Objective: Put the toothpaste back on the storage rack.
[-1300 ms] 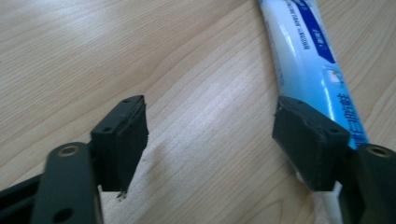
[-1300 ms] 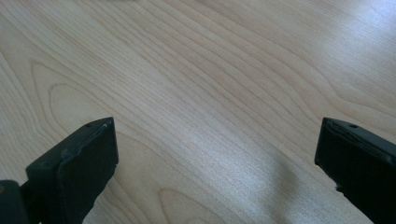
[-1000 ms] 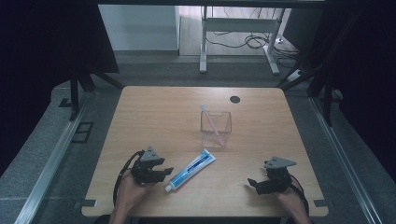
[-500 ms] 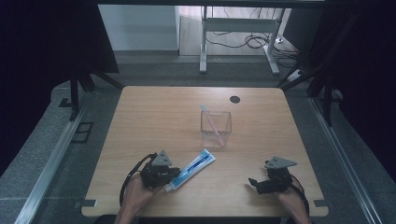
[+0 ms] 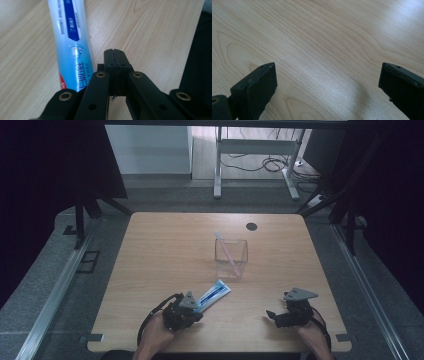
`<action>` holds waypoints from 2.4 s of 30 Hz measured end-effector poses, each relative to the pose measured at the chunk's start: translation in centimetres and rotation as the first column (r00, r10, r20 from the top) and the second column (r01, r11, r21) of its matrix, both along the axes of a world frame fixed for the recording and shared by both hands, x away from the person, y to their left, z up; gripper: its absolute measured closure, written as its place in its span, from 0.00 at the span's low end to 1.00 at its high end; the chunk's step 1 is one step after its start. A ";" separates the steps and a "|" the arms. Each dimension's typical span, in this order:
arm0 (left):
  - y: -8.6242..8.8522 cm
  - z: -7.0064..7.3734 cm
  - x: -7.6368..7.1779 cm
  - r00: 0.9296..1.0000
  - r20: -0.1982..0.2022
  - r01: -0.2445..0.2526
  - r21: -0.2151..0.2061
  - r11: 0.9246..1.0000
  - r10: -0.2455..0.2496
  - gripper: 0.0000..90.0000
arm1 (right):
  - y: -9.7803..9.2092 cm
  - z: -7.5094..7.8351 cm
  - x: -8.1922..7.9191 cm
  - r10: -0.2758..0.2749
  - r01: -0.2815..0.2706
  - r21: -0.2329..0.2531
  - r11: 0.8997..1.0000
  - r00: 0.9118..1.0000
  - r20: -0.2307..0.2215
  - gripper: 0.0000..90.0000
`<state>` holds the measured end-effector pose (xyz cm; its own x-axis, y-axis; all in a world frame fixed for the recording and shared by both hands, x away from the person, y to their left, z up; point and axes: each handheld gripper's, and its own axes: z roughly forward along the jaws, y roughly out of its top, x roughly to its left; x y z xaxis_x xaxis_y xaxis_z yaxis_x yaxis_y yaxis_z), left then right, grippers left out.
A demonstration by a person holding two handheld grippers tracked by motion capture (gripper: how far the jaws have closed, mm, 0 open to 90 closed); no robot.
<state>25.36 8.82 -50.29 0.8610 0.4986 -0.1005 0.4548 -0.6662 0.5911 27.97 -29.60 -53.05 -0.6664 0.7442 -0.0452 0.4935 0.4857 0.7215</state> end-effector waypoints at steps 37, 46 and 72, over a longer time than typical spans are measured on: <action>1.3 1.3 2.2 1.000 0.022 -0.001 0.047 0.999 0.000 0.85 | 0.0 -0.2 0.1 0.005 -0.005 -0.001 1.000 1.000 -0.011 0.03; 0.6 2.1 4.1 1.000 0.001 0.013 0.110 0.994 -0.014 0.73 | 0.0 -0.2 0.0 0.003 -0.003 -0.001 1.000 1.000 -0.011 0.03; -3.9 0.8 8.0 0.992 -0.116 0.090 0.294 0.952 -0.058 0.51 | 0.0 -0.2 0.0 0.010 -0.010 -0.002 1.000 1.000 -0.019 0.03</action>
<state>33.35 4.96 -49.46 0.8891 0.4550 -0.0489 0.4464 -0.8387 0.3121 28.00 -29.64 -53.30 -0.6743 0.7376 -0.0342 0.5023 0.4922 0.7109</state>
